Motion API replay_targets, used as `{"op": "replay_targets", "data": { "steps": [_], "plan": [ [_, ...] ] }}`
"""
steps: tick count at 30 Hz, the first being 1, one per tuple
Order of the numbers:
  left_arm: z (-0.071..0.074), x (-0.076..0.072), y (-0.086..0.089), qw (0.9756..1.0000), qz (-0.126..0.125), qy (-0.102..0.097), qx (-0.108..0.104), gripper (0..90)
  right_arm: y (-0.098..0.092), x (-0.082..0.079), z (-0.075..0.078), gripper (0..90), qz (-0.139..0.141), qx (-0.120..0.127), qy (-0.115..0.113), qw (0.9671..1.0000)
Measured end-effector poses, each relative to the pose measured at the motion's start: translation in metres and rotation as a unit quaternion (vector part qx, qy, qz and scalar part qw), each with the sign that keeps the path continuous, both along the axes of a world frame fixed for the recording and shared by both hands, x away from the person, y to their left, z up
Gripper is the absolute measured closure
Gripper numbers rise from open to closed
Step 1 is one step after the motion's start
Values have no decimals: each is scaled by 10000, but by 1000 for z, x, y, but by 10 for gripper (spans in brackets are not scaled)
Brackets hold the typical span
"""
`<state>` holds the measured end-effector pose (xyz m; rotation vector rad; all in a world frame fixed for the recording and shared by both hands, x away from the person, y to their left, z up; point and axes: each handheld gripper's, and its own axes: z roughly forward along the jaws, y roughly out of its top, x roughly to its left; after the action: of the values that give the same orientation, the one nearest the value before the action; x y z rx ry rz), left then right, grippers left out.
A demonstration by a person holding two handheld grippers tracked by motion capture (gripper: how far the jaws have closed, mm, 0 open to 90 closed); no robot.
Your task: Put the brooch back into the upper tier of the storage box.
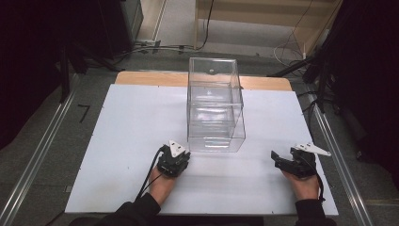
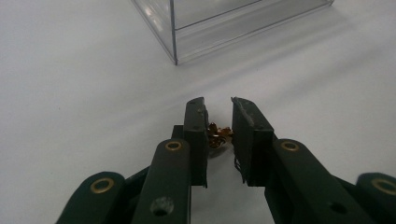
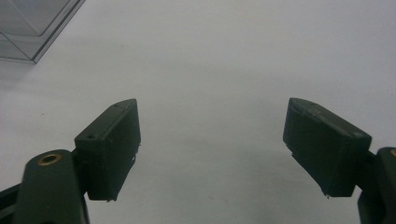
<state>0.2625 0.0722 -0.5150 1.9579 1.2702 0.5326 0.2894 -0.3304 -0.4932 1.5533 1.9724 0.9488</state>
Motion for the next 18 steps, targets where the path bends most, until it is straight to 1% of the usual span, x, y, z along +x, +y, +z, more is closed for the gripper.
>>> {"op": "replay_targets", "data": {
  "steps": [5,9,13,14,16,18],
  "plan": [
    [5,0,5,9999,7,7,-150,774,0,0,0,172,0,13,2,10000],
    [11,0,11,9997,50,-47,-233,774,0,0,0,172,8,2,-6,10000],
    [16,0,17,9992,134,-100,-365,774,0,0,0,172,2,3,-2,10000],
    [17,0,19,9993,123,-100,-352,775,0,0,0,172,-3,14,4,10000],
    [20,0,23,9988,180,-126,-447,774,0,0,0,172,-6,20,2,10000],
    [23,0,26,9986,191,-154,-464,775,0,0,0,172,10,-8,-1,10000]
  ]
}}
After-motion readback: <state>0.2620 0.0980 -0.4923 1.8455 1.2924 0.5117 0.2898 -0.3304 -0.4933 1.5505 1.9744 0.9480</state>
